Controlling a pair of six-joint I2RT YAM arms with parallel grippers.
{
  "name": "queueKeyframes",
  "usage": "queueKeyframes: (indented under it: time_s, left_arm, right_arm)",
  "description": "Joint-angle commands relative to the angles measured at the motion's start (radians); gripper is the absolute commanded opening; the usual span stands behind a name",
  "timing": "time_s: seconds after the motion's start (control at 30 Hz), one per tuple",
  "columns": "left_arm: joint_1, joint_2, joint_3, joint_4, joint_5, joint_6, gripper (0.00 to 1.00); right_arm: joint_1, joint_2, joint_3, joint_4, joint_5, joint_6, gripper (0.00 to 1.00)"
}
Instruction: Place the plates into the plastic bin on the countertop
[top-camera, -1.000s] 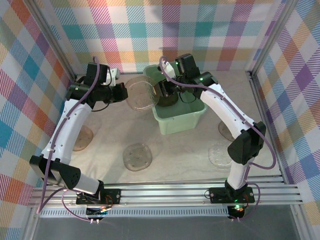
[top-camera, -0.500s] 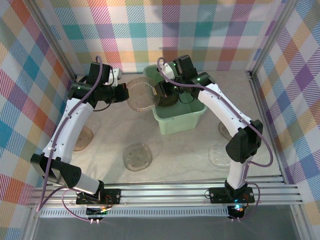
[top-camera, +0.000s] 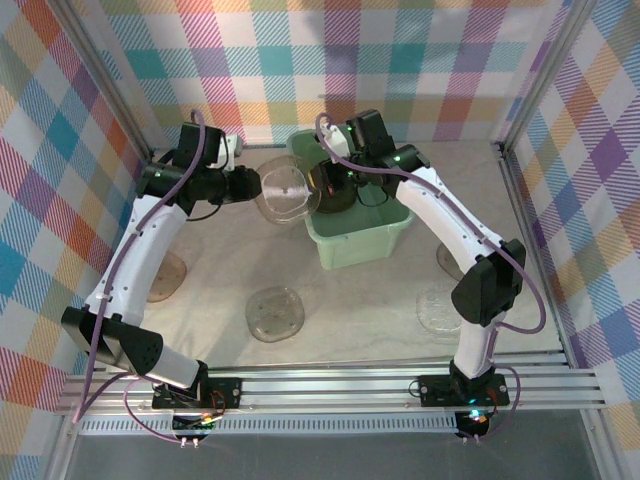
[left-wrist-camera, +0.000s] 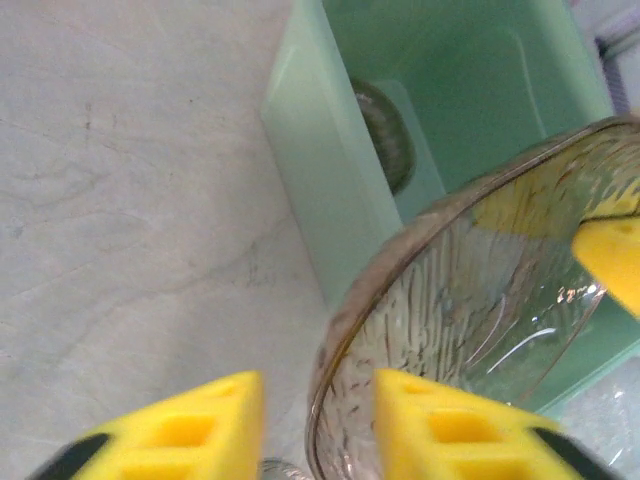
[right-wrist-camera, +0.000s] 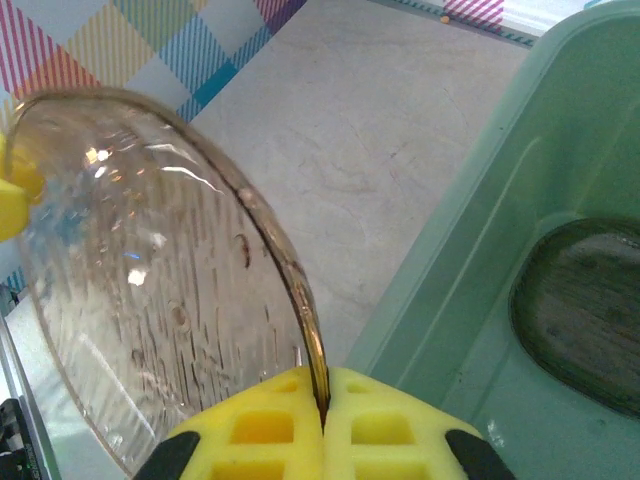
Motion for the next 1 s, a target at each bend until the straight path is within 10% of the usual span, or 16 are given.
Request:
queueKeyframes:
  time_s: [0.0, 0.3, 0.97]
  left_arm:
    - [-0.012, -0.009, 0.042, 0.031, -0.046, -0.015, 0.53]
    - [-0.010, -0.078, 0.002, 0.166, -0.146, -0.098, 0.83]
    - [-0.010, -0.060, -0.164, 0.330, -0.122, -0.147, 0.84]
  right_arm:
    - [-0.012, -0.032, -0.020, 0.040, -0.011, 0.043, 0.00]
    - [-0.067, -0.093, -0.131, 0.111, -0.008, 0.231, 0.00]
    - [-0.092, -0.309, -0.556, 0.371, 0.399, 1.064, 0.00]
